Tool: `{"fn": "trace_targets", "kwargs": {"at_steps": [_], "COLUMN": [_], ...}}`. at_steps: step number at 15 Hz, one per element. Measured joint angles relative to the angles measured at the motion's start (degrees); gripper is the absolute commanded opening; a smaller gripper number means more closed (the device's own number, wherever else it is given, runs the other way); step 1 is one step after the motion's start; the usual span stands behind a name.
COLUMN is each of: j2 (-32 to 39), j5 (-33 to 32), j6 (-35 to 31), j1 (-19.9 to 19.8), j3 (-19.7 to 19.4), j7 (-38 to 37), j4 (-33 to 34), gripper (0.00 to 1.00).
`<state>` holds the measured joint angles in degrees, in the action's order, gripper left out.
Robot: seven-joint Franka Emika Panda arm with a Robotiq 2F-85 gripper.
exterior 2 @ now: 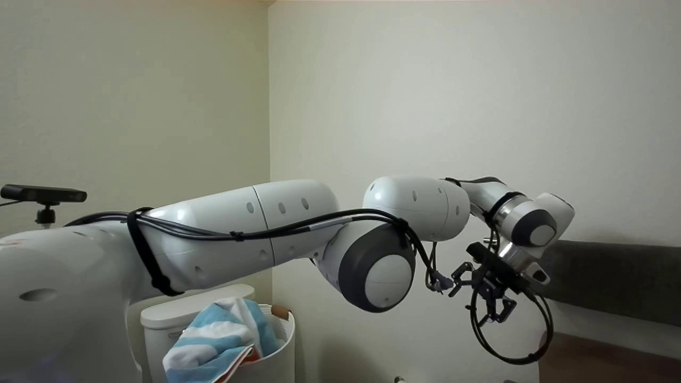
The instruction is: Put the towels in the laundry hamper
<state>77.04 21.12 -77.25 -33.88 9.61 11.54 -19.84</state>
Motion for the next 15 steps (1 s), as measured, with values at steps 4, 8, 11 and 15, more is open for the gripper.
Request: {"fn": "trace_targets", "kwargs": {"at_steps": [4, 8, 11, 15], "j2": [-0.01, -0.6, -2.98, -6.3], "j5": [-5.5, -11.61, -16.44, -22.91], "j6": [-4.22, -7.1, -7.69, -7.75], "j1": [7.38, 14.43, 17.33, 20.03], "j3": [-2.34, -5.49, -8.38, -12.51], "j7": [0.13, 0.13, 0.5, 2.27], "j4": [0.01, 0.07, 0.16, 0.19], "gripper": [1.0, 1.0, 1.0, 1.0]}}
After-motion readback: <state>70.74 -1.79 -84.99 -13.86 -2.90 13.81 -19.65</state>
